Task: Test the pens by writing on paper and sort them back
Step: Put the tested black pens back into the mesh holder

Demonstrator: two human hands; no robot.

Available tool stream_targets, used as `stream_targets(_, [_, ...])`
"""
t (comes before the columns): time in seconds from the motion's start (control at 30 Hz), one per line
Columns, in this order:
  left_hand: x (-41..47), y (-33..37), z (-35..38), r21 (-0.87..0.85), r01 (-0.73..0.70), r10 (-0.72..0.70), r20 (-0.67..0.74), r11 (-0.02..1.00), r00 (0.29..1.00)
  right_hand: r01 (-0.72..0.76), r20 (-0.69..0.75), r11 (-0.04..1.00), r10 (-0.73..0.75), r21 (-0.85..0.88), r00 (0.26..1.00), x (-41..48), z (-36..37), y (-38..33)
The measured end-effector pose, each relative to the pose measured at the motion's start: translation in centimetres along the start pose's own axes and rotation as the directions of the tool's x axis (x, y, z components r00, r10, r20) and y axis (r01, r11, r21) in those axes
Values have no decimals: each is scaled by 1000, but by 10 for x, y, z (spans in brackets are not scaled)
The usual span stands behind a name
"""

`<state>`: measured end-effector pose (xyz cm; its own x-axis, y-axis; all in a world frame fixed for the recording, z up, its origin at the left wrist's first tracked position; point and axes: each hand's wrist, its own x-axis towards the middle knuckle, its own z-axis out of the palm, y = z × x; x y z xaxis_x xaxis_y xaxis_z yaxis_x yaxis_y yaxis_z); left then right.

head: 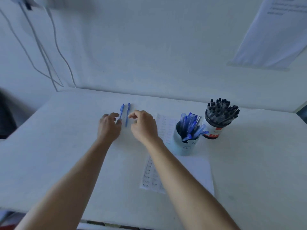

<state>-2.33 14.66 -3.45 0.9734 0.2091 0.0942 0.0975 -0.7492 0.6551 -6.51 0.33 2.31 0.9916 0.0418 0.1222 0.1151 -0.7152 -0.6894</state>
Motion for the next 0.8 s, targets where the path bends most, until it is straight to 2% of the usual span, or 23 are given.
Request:
stream_targets(0.1, [16,-12,0,52,-25,24,31,998,999,-19,197,989,48,-146,979,17,25,14])
stream_targets(0.17, [21,-13,-1,93,-65,59,68,994,996,-10,255,971,72,-238,964,26,37,22])
stream_targets(0.27, [22,-8,-7,97,-36,26,101,995,995,-58,176,964,106,-259,979,38,48,24])
stream_targets(0.33, [21,-6,-11,84,2,-8,81,996,997,-121,66,962,141,-244,988,43,50,20])
stream_targets(0.4, [21,-7,-15,83,33,-39,65,996,997,-135,15,953,144,-272,989,46,52,20])
stream_targets(0.47, [22,-9,-17,117,62,-68,51,991,996,-136,11,955,144,-263,990,48,51,21])
stream_targets(0.6, [21,-11,-16,153,48,-54,39,987,998,-226,-13,966,227,-121,974,52,46,18])
stream_targets(0.8, [10,9,-24,51,62,-61,-25,997,998,-268,12,963,268,26,963,44,33,16])
